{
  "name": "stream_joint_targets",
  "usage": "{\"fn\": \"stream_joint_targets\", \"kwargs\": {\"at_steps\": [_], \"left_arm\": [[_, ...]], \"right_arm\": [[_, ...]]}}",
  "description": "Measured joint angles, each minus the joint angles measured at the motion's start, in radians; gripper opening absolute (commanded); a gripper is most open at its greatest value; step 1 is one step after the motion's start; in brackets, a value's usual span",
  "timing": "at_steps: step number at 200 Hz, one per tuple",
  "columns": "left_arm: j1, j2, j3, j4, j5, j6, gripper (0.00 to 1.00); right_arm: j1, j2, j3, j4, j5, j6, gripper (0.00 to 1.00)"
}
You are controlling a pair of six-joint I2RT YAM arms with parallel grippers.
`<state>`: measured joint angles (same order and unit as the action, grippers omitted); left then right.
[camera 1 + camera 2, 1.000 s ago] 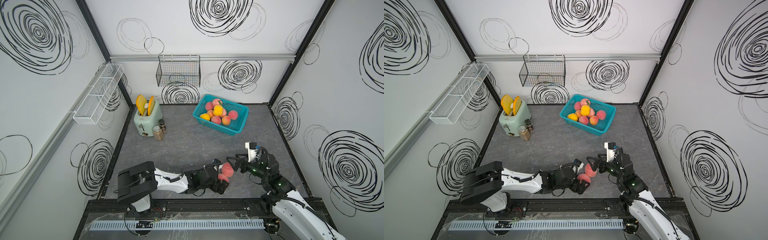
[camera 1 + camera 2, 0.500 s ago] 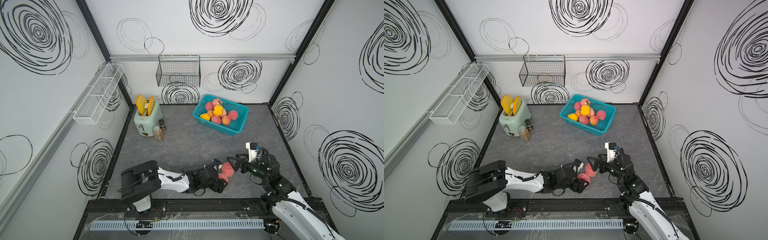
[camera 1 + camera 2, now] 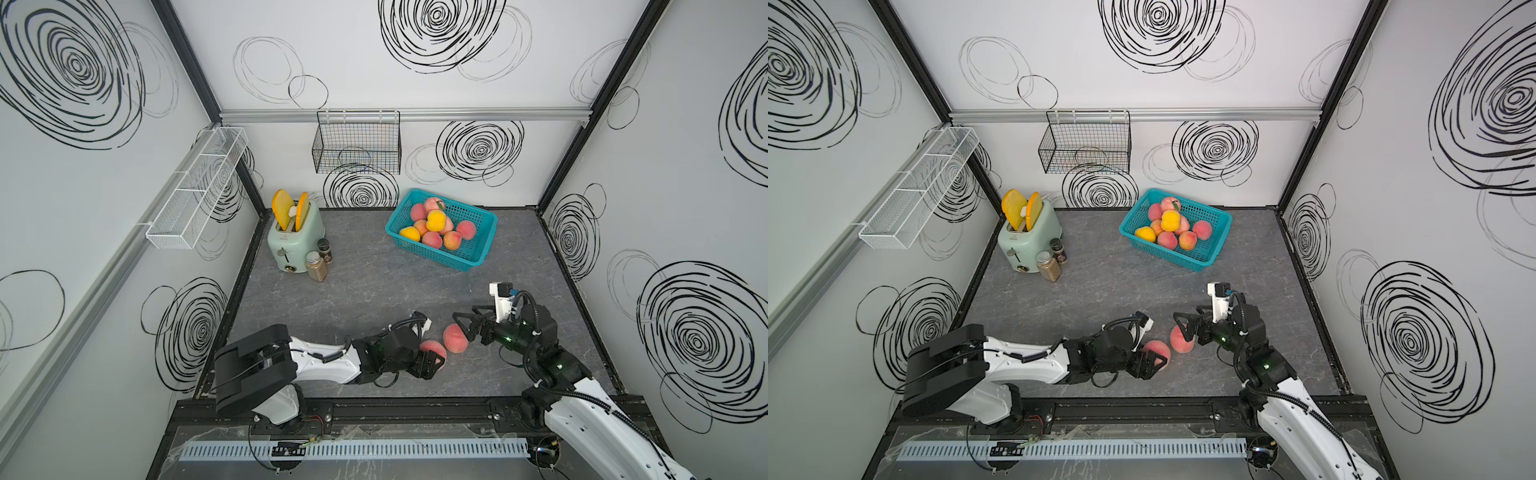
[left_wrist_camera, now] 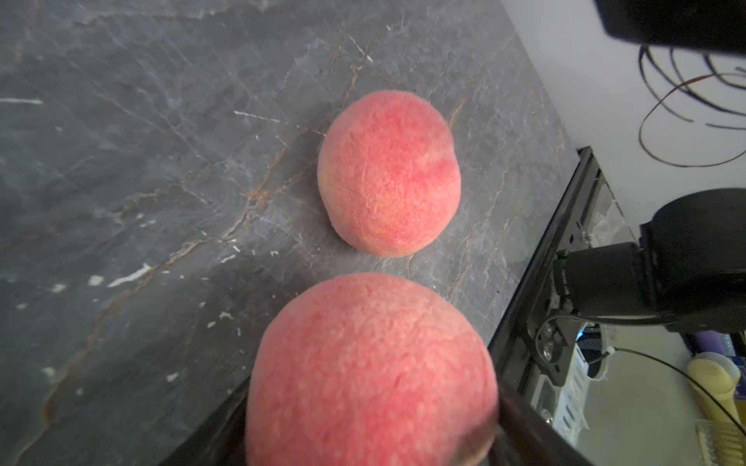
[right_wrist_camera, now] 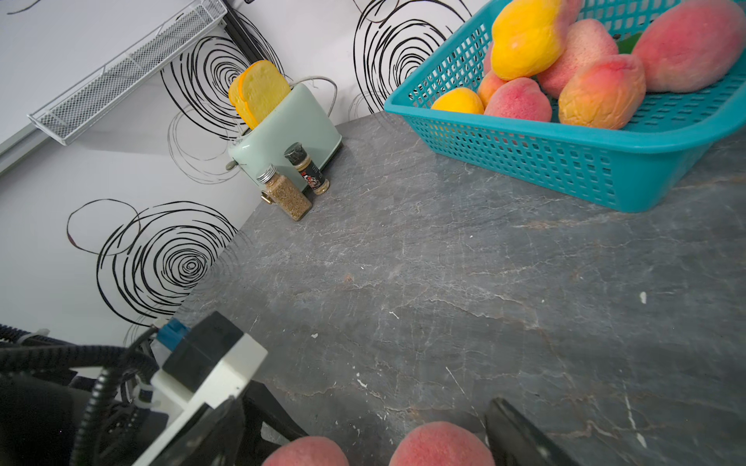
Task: Put the peaches into the basket
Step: Pick up the peach from the center of the board.
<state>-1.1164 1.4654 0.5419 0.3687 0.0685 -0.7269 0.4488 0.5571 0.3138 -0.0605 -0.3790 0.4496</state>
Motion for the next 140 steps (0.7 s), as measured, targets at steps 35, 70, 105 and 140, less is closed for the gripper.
{"fn": "stream_joint_targets", "kwargs": {"at_steps": [35, 70, 105, 140], "left_arm": [[0.111, -0.155, -0.056, -0.033, 0.049, 0.002, 0.70], [0.280, -0.322, -0.084, -0.107, 0.129, 0.017, 0.71], [0.413, -0.432, -0.084, -0.161, 0.213, 0.037, 0.71], [0.453, -0.444, -0.084, -0.182, 0.291, 0.039, 0.71]], "right_arm": [[0.006, 0.075, 0.034, 0.035, -0.034, -0.061, 0.97], [0.044, 0.161, 0.058, 0.098, -0.078, -0.110, 0.97], [0.153, 0.225, 0.084, 0.160, -0.081, -0.176, 0.97], [0.298, 0.286, 0.108, 0.186, -0.027, -0.263, 0.97]]}}
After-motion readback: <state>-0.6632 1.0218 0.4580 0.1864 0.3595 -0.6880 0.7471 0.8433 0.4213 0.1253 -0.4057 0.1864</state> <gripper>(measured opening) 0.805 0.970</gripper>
